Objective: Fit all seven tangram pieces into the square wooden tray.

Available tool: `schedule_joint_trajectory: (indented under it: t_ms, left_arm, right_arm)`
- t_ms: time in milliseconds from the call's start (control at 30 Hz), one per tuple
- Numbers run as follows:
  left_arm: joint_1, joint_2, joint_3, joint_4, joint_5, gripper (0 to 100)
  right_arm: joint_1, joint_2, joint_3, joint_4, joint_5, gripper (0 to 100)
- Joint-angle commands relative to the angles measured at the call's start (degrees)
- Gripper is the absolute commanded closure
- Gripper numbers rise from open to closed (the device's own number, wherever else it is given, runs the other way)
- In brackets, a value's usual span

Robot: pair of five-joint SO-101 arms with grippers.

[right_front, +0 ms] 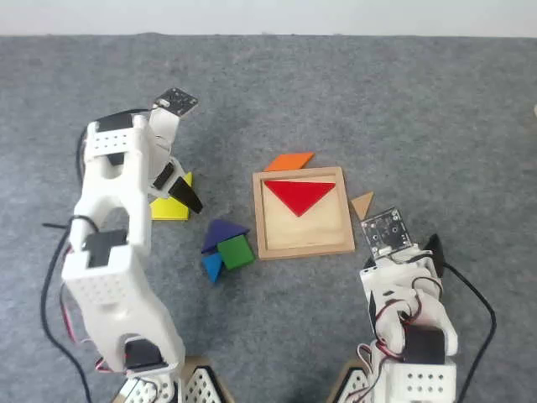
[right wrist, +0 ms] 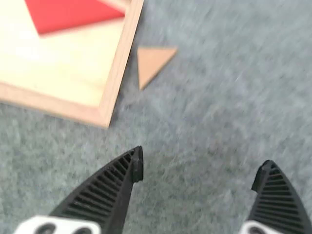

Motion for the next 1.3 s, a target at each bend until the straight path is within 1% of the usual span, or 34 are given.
schedule_joint_trajectory:
  t_ms: [0,133,233,400,500,633,800,867,967,1133,1267]
  left_arm:
    - [-0.26,4.13,-8.48,3.25,-1.49,61]
    - [-0.35,7.56,-12.79,10.29,-6.24,61]
    - [-0.7,7.56,-13.32,12.57,-8.44,61]
    - [-0.26,8.09,-13.14,12.48,-8.35,61]
    - [-0.09,8.35,-12.88,12.31,-7.47,62]
    - [-0.18,8.44,-12.7,12.31,-7.3,65]
    - [0.09,12.57,-11.74,11.43,-7.12,66]
    - [0.09,14.33,-11.91,10.02,-5.8,66]
    - [0.35,14.51,-12.09,10.11,-4.84,66]
    - [0.79,14.24,-11.91,10.46,-4.75,73]
    - [1.67,14.51,-11.74,13.19,-4.84,81]
  right_arm:
    - [-0.57,1.1,-0.79,0.04,1.05,63.8]
    - [-0.57,2.51,-0.79,-1.1,1.14,63.8]
    - [-0.57,3.03,-0.79,-1.01,1.93,63.8]
    - [-0.66,5.23,-1.67,-1.01,2.2,63.8]
    - [-2.15,6.81,-1.76,-1.36,2.2,63.8]
    - [-2.24,7.87,-1.85,-2.15,2.2,63.8]
    - [-2.15,8.04,-2.29,-2.07,2.2,63.8]
    - [-2.15,8.04,-2.29,-2.07,2.2,63.8]
    - [-2.15,8.04,-2.2,-2.07,2.2,63.8]
    - [-2.07,8.04,-2.2,-2.15,2.2,63.8]
    - [-2.07,8.04,-2.2,-2.15,2.2,63.8]
